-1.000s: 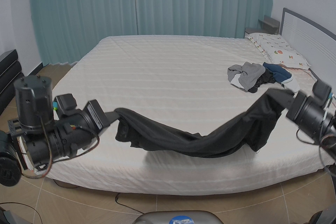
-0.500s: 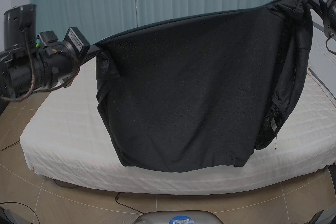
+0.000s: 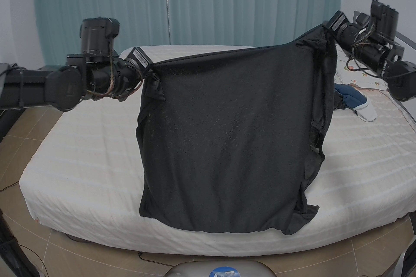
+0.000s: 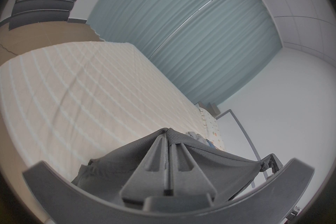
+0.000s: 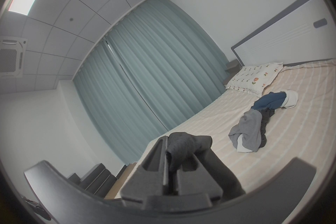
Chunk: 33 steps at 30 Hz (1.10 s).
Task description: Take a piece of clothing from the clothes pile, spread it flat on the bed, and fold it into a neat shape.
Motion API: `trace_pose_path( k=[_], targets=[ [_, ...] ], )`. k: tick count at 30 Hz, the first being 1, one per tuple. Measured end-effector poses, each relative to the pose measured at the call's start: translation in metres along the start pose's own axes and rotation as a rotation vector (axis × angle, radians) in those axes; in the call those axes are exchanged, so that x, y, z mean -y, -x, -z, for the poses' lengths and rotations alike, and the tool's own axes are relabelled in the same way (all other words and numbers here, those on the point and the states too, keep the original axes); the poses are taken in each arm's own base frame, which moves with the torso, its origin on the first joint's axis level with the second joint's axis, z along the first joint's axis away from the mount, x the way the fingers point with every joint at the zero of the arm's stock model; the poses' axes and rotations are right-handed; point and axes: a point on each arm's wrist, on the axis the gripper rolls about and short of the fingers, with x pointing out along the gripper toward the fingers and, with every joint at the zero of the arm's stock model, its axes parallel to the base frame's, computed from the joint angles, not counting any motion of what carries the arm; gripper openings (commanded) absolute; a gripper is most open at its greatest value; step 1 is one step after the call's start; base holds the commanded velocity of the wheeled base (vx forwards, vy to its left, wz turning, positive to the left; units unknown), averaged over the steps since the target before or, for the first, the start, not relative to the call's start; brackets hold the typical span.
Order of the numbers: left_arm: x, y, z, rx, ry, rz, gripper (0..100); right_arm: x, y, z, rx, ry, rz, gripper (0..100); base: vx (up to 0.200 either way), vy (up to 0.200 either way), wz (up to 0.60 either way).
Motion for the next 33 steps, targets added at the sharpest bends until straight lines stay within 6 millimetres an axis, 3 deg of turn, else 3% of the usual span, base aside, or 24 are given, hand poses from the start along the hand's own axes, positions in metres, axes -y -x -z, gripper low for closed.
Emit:
trace_pose_path(
  k=[5,9,13,14,21,22,23,27,33],
  targets=[
    [-0.018,-0.058,0.014,-0.023,0.040,-0.042,0,0.027,-0.043,0.043,-0.036,0.006,0.036,0,0.040,0.000,0.00],
    [-0.030,-0.087,0.023,-0.032,0.071,-0.061,0,0.043,-0.063,0.073,-0.055,0.010,0.053,0,0.000,0.000,0.00],
    [-0.047,-0.120,0.039,-0.048,0.119,-0.092,0,0.066,-0.082,0.117,-0.077,0.019,0.100,0,0.000,0.000,0.00],
    [-0.055,-0.133,0.048,-0.059,0.135,-0.108,0,0.077,-0.089,0.136,-0.087,0.025,0.126,0,0.000,0.000,0.00],
    [-0.086,-0.172,0.081,-0.099,0.158,-0.168,0,0.119,-0.102,0.202,-0.159,0.047,0.202,0,0.000,0.000,0.00],
    [-0.091,-0.177,0.085,-0.105,0.159,-0.179,0,0.125,-0.103,0.211,-0.173,0.051,0.214,100,0.000,0.000,0.00],
    [-0.094,-0.180,0.088,-0.108,0.162,-0.186,100,0.130,-0.104,0.218,-0.182,0.054,0.223,100,0.000,0.000,0.00],
    [-0.108,-0.195,0.100,-0.101,0.185,-0.217,100,0.155,-0.105,0.246,-0.224,0.074,0.273,100,0.000,0.000,0.00],
    [-0.128,-0.206,0.110,-0.056,0.174,-0.308,100,0.189,-0.105,0.266,-0.240,0.097,0.365,100,0.000,0.000,0.00]
  ],
)
